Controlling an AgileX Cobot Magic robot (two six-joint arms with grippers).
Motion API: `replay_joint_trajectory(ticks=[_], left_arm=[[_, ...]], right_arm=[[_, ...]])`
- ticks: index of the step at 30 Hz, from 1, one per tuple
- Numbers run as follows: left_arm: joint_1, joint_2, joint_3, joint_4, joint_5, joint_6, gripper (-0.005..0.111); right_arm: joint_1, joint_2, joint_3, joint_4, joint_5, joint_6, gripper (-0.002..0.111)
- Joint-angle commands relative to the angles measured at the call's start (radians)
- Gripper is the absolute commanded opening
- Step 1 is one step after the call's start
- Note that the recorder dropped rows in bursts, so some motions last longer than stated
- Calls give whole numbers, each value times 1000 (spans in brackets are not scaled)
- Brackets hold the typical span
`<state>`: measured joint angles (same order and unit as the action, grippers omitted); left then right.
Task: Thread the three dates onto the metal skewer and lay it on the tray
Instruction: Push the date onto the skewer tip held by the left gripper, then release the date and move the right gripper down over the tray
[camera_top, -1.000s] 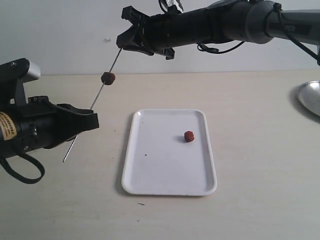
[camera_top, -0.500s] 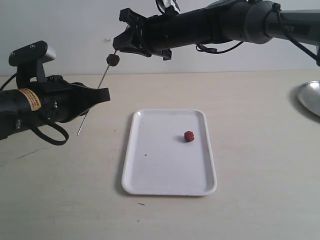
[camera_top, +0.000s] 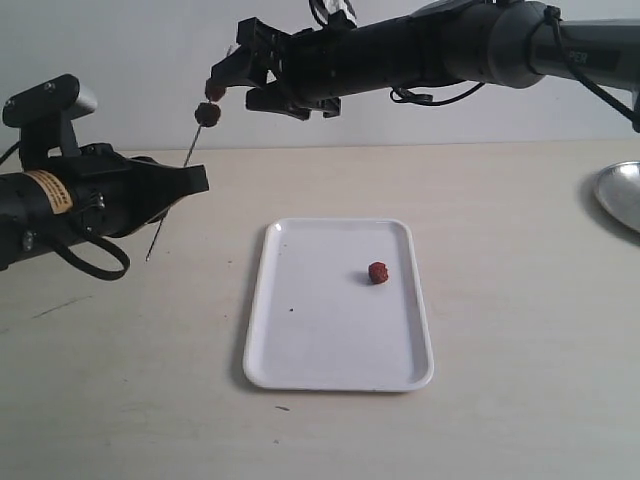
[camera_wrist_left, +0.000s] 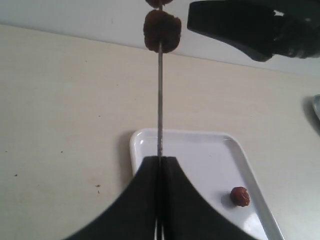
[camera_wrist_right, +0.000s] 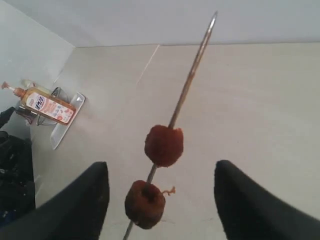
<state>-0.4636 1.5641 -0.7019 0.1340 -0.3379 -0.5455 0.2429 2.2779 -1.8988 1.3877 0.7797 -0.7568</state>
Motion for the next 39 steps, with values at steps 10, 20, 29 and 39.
replay_joint_trajectory(ticks=[10,20,29,39], left_arm=[[2,5,-4,159,168,15,0],[2,-129,138,281,187,22,0],[2,-368,279,318,196,22,0],[2,-474,361,334,196,37,0]], right_arm=[[-34,-74,-4,-266,-42,-25,65],[-51,-193,-4,-1033,159,181,65],[-36,-158,-2,-1118,441,-18,61],[52,-90,25,-1358,441,-317,61]])
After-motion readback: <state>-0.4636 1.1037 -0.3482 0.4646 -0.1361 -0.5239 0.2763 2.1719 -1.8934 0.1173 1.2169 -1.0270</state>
